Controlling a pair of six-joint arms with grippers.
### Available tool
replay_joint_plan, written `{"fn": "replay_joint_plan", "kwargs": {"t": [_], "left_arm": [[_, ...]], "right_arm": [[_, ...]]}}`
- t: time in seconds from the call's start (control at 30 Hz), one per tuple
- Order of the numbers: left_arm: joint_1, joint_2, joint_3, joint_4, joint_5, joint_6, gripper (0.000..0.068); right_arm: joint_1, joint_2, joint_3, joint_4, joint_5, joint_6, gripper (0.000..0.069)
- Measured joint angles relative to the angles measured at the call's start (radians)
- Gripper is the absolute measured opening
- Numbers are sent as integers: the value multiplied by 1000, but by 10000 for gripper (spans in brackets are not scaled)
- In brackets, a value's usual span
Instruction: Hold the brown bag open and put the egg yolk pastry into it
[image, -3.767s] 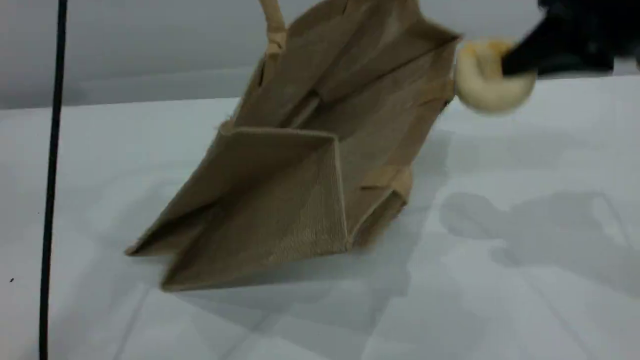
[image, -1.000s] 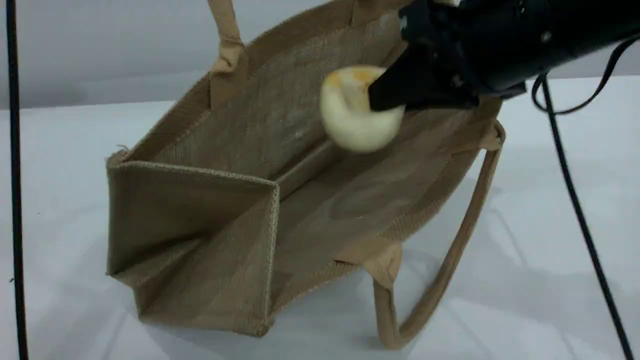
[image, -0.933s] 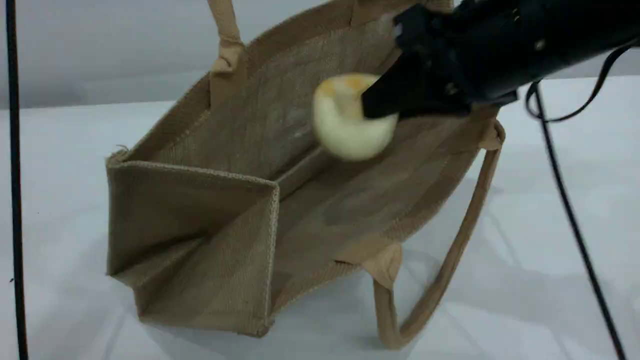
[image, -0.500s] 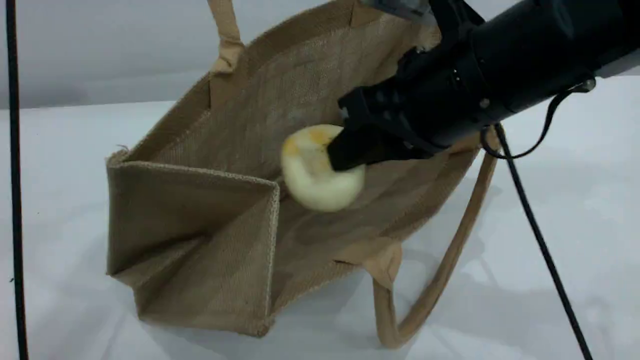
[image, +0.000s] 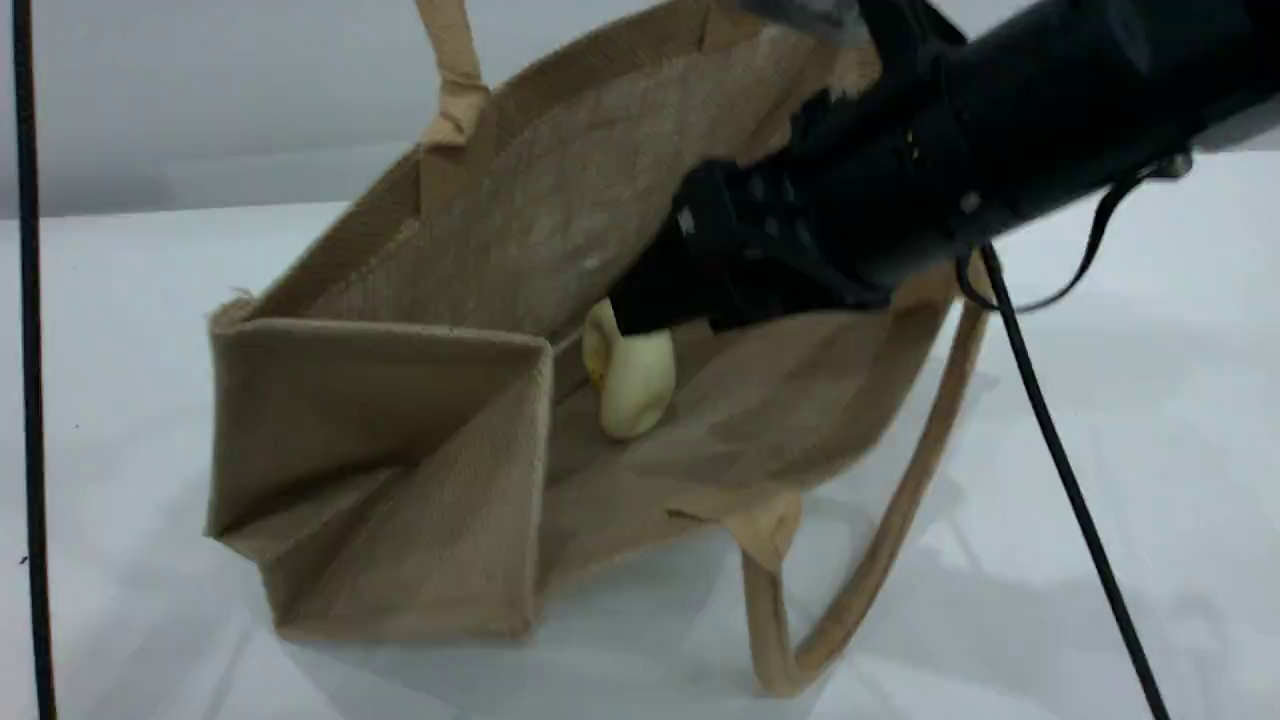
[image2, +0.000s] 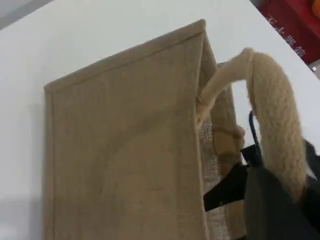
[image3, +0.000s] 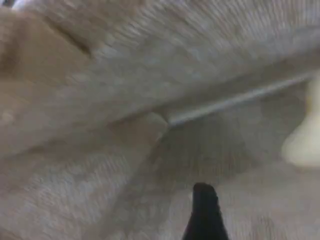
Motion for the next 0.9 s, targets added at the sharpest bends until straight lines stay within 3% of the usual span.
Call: {"fn": "replay_joint_plan", "kwargs": {"t": [0.17, 0.3, 0.6, 0.9], "left_arm": [[0, 1, 0, 1, 0, 3, 85], [0, 1, 0, 18, 0, 26, 85], [-3, 19, 0, 16, -1, 25, 85], [-64, 139, 0, 23, -2, 27, 85]], "right_arm": [[0, -97, 0, -9, -15, 3, 465], [-5, -191, 2, -130, -45, 99, 468], [-11, -456, 2, -568, -9, 500, 468], [-11, -730, 2, -1030, 106, 917, 468]]}}
